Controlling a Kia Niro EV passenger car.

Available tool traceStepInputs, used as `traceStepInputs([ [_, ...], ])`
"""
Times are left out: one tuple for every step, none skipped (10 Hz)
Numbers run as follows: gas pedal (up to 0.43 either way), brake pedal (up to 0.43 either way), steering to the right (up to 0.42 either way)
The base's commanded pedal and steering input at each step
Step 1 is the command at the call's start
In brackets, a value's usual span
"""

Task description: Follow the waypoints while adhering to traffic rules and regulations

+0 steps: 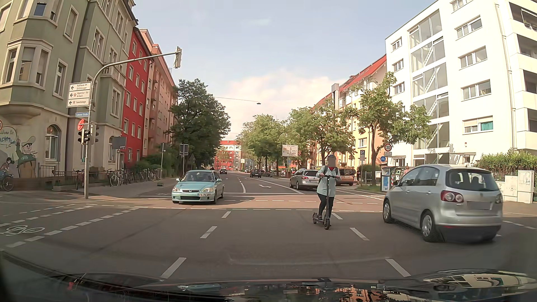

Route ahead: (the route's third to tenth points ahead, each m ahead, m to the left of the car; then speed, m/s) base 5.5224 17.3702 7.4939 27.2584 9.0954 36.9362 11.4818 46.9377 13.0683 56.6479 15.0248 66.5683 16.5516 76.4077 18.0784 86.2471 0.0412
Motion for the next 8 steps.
traceStepInputs([
  [0.000,0.195,-0.031],
  [0.000,0.195,-0.031],
  [0.000,0.201,-0.031],
  [0.000,0.201,-0.031],
  [0.000,0.201,-0.031],
  [0.000,0.201,-0.031],
  [0.000,0.201,-0.031],
  [0.000,0.207,-0.031],
])
